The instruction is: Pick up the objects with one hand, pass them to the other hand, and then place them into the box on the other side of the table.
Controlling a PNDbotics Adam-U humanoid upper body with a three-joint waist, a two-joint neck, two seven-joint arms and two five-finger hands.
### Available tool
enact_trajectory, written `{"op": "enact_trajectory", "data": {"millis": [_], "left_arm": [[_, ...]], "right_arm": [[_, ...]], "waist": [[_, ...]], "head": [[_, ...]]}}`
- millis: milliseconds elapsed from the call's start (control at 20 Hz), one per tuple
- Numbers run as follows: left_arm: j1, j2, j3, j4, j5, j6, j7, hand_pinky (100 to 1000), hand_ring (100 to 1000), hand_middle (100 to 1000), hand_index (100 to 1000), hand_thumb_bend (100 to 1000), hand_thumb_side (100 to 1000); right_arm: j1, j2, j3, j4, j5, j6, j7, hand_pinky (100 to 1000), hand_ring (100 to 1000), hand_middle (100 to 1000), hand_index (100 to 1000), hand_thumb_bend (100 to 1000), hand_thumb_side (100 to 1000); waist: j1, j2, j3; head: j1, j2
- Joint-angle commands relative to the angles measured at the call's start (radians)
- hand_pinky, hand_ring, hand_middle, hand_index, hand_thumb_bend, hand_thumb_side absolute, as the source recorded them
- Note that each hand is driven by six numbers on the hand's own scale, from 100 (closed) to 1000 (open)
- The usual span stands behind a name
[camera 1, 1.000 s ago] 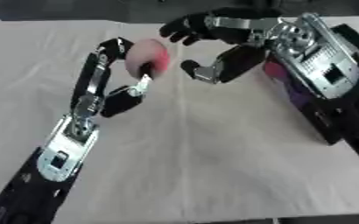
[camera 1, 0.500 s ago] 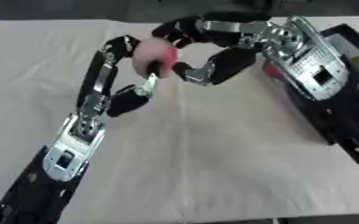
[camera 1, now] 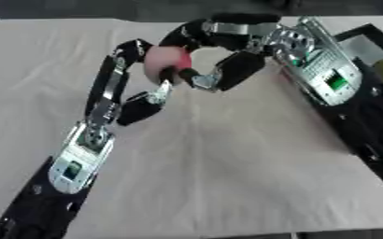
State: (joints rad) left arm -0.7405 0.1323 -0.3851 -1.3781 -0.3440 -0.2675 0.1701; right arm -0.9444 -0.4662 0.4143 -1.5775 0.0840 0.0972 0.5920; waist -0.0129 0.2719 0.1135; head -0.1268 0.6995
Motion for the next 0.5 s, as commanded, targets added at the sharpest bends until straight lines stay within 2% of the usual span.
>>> {"op": "enact_trajectory", "data": {"millis": [50, 300, 500], "left_arm": [[-0.027, -0.007, -0.001, -0.020, -0.003, -0.021, 0.004, 703, 664, 586, 616, 100, 277], [-0.029, -0.011, -0.006, -0.021, -0.006, -0.044, 0.018, 699, 660, 583, 618, 100, 270], [-0.031, -0.017, -0.012, -0.027, 0.006, -0.077, 0.041, 693, 650, 578, 621, 100, 257]], "right_arm": [[-0.026, 0.000, 0.002, 0.002, 0.000, 0.011, -0.028, 911, 853, 723, 790, 100, 100], [-0.030, 0.006, 0.008, 0.034, 0.007, 0.011, -0.064, 882, 737, 499, 613, 100, 100], [-0.032, 0.009, 0.012, 0.047, 0.010, -0.005, -0.076, 867, 687, 419, 516, 100, 100]], "waist": [[0.002, -0.017, 0.002], [0.002, -0.016, 0.004], [0.001, -0.015, 0.004]], "head": [[-0.006, -0.013], [-0.013, -0.017], [-0.016, -0.018]]}}
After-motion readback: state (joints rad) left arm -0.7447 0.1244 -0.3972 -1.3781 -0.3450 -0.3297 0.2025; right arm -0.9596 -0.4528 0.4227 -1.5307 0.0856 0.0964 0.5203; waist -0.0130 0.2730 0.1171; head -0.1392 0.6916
